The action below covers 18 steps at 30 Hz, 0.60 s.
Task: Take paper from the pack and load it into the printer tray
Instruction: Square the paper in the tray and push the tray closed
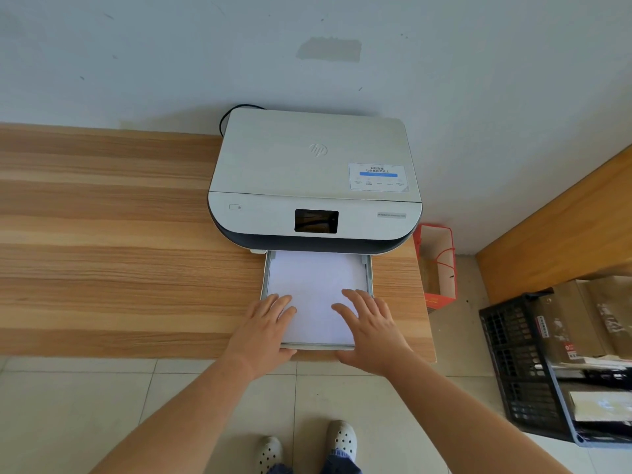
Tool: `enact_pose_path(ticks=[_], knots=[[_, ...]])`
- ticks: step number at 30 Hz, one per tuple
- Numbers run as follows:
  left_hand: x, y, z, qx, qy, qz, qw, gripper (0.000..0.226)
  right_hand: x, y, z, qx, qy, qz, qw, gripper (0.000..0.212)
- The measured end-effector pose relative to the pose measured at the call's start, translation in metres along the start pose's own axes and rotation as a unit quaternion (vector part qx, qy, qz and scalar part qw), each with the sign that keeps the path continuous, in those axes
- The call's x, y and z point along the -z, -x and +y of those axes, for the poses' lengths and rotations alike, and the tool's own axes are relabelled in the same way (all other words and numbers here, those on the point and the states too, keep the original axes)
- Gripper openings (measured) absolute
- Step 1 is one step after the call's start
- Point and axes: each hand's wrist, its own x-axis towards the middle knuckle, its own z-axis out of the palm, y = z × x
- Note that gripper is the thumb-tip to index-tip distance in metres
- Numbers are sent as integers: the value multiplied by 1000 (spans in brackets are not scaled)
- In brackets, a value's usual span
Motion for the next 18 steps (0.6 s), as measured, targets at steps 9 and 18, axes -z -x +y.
enact_pose_path(ticks=[9,18], knots=[[9,-18,-2,63,-18,53,996,101,3,-21,12,-34,44,5,998,98],[25,-50,-8,90,-53,51,993,100,20,-46,27,-62,54,16,996,94]])
